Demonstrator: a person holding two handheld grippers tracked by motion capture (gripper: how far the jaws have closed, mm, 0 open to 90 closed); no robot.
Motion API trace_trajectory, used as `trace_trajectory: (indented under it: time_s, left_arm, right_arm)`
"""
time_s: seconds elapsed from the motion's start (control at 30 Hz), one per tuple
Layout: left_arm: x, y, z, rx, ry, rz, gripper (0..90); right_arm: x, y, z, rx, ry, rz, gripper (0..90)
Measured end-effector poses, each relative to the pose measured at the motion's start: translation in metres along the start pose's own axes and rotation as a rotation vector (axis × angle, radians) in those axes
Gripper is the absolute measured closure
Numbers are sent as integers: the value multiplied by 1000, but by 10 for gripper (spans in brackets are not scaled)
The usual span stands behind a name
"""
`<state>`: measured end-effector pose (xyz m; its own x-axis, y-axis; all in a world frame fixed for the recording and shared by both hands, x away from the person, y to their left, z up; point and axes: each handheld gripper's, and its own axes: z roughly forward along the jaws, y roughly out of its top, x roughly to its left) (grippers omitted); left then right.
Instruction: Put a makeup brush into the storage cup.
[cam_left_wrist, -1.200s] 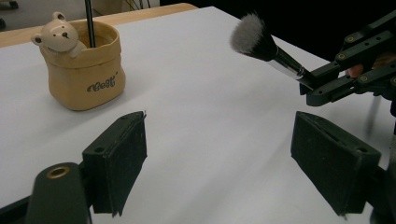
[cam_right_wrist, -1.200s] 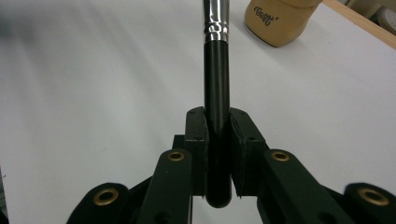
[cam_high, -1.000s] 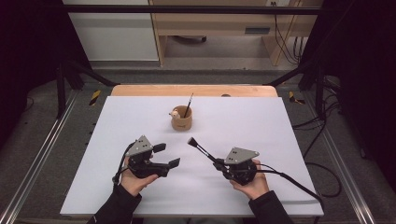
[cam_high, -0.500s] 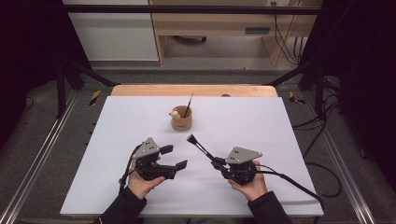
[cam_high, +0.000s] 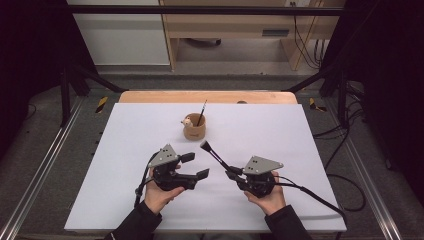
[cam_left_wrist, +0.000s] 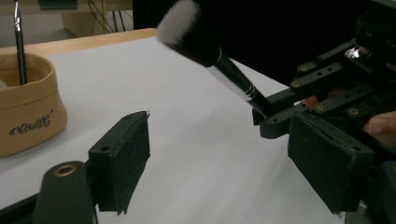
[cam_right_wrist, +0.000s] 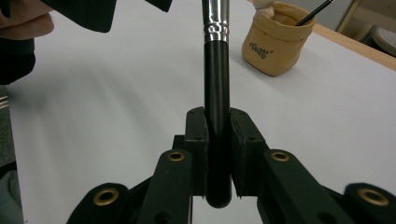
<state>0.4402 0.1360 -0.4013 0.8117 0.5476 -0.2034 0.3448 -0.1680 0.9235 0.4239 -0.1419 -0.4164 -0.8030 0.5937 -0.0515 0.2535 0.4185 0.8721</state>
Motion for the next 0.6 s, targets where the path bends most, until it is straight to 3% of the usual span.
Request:
trace_trajectory:
  time_s: [0.6]
  left_arm:
    - [-5, 13, 25, -34, -54, -40, 301]
  right_arm:
    - [3, 4, 0, -24, 12, -7, 795]
